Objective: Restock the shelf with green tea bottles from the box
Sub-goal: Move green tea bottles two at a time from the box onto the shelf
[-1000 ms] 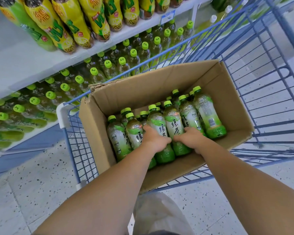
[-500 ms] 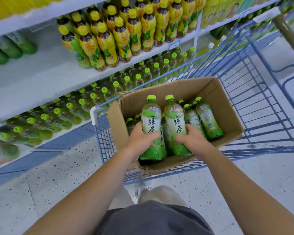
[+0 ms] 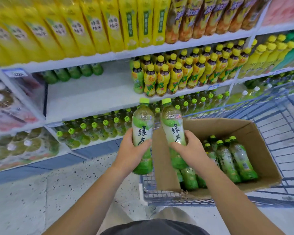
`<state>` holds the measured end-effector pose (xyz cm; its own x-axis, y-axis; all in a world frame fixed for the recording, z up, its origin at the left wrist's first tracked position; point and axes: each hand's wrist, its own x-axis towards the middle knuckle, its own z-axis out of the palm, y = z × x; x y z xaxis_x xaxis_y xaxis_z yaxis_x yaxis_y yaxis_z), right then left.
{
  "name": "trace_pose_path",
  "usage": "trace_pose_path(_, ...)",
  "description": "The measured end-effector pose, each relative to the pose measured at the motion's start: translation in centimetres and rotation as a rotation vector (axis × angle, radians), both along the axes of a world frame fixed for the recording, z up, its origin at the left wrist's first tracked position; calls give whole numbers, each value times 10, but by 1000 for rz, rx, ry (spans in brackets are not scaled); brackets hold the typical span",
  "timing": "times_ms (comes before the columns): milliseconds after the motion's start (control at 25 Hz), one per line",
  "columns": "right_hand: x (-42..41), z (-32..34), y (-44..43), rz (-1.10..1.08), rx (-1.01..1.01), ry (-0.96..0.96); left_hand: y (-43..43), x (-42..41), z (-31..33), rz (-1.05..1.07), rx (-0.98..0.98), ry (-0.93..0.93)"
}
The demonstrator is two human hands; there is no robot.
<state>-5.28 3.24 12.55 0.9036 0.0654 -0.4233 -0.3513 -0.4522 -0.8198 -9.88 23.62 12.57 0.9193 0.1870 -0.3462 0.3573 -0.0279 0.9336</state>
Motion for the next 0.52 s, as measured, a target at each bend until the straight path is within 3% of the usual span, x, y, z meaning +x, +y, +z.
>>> trace_pose_path(200,21,11,109,64,-9,-57,116,16,7,46,152,-80)
trace_pose_path(520,70,-12,249,22,-13,-91,265,78,-14,16,303,-43)
